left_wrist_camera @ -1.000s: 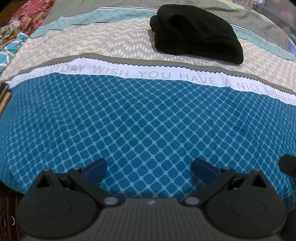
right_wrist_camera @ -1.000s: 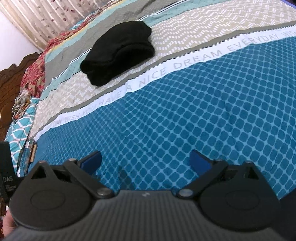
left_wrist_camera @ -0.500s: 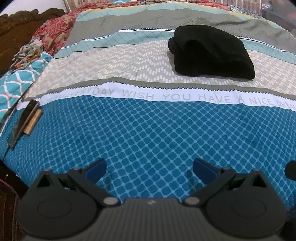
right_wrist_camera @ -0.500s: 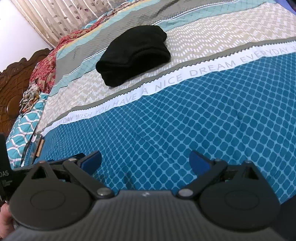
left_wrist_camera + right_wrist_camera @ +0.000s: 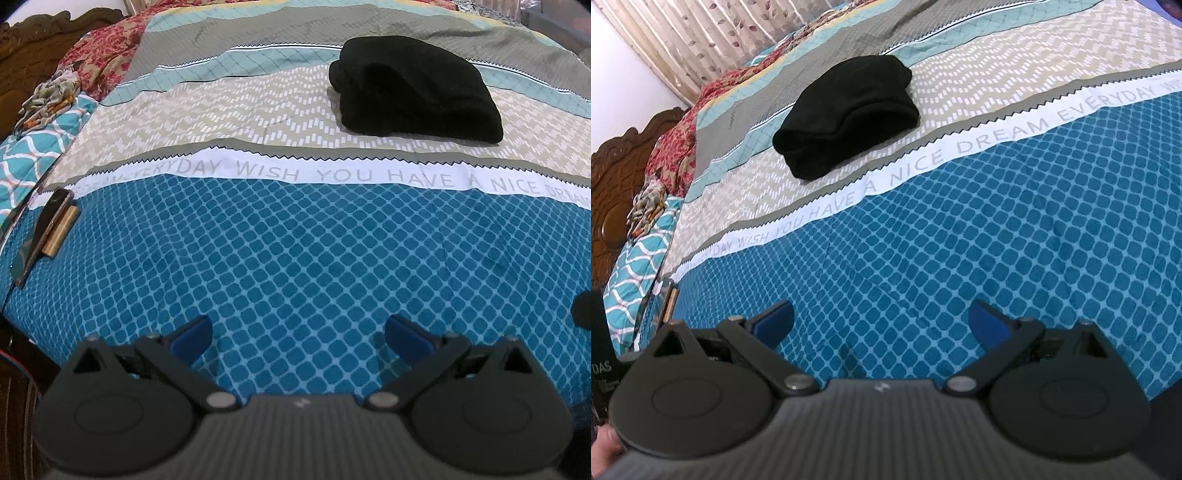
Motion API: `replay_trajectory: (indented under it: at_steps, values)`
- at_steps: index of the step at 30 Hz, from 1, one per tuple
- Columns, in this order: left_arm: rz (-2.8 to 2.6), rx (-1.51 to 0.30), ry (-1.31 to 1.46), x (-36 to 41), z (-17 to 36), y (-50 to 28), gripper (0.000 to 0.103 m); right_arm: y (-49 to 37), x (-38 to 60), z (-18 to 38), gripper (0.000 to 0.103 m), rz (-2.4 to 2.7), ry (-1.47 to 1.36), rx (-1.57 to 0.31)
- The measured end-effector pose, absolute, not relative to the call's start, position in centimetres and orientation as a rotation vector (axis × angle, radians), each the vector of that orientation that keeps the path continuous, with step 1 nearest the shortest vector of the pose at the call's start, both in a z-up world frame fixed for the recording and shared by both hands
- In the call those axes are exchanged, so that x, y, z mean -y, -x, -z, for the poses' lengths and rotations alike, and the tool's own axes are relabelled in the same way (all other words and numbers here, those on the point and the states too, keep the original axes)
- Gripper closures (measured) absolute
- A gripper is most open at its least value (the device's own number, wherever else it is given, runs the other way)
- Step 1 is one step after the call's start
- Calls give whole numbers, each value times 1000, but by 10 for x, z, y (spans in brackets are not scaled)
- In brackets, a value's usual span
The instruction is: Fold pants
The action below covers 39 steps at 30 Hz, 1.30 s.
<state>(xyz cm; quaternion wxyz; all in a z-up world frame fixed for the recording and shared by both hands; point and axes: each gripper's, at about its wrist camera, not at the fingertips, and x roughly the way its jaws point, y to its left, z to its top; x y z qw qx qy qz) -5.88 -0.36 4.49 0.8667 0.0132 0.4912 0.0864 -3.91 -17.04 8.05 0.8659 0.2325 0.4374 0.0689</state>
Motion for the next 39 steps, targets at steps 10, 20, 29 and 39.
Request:
replay_trajectory:
  at_steps: [10,20,29,39]
  values:
    - [-152,-1046,15,1,-42,61,0,41,176,-82,2,-131,-485,-914]
    - [-104,-1116,34,3,-27,61,0,41,179,-80,2,-124,-490,-932]
    - [-105,-1123,21,6,-16,61,0,40,186,-67,2,-101,-517,-990]
    - [-96,-1117,20,3,-16,60,0,39,189,-65,0,-112,-509,-995]
